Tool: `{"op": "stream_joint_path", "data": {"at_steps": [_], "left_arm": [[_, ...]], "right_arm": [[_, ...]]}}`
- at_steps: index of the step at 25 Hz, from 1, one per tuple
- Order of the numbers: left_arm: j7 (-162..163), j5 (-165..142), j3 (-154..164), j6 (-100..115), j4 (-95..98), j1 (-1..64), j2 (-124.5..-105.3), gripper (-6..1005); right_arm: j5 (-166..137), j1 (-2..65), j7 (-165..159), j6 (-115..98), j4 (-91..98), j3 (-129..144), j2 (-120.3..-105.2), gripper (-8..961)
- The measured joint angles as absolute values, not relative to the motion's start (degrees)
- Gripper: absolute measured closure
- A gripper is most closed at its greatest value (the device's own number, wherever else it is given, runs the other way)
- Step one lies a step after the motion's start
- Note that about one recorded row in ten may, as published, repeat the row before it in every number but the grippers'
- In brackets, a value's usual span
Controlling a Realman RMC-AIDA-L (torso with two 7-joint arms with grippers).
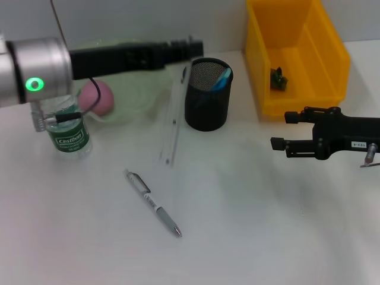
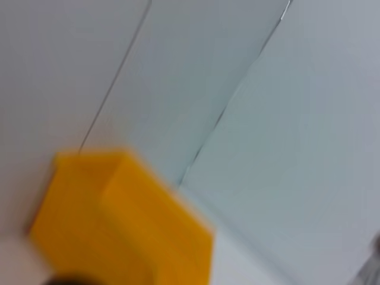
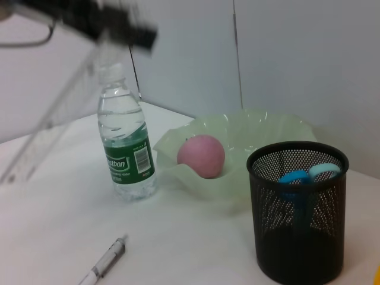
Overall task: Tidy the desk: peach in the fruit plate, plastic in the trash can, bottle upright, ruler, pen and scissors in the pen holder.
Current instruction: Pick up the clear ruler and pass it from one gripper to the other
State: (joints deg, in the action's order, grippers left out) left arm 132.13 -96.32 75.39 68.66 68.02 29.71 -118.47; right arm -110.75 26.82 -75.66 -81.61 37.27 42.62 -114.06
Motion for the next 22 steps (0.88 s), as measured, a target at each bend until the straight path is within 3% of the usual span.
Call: {"op": "stream_joint_path", "data": {"at_steps": [12, 16, 22], "left_arm": [[84.7, -49.0, 79.9, 69.1, 44.9, 25.4, -119.00, 608], [53.5, -24.8, 96.1, 69.4, 37.9, 24.3, -119.12, 608], [33.1, -5.8, 110.6, 66.8, 36.7, 23.8, -119.18, 608]], "right_arm": [[-110.7, 27.7, -76.1, -80.9, 37.2, 42.7, -114.25, 265], [-110.7, 27.8, -76.3, -80.8, 37.2, 42.7, -114.42, 267], [-110.5, 28.0, -76.4, -81.3, 37.2, 42.9, -115.26, 270]]}}
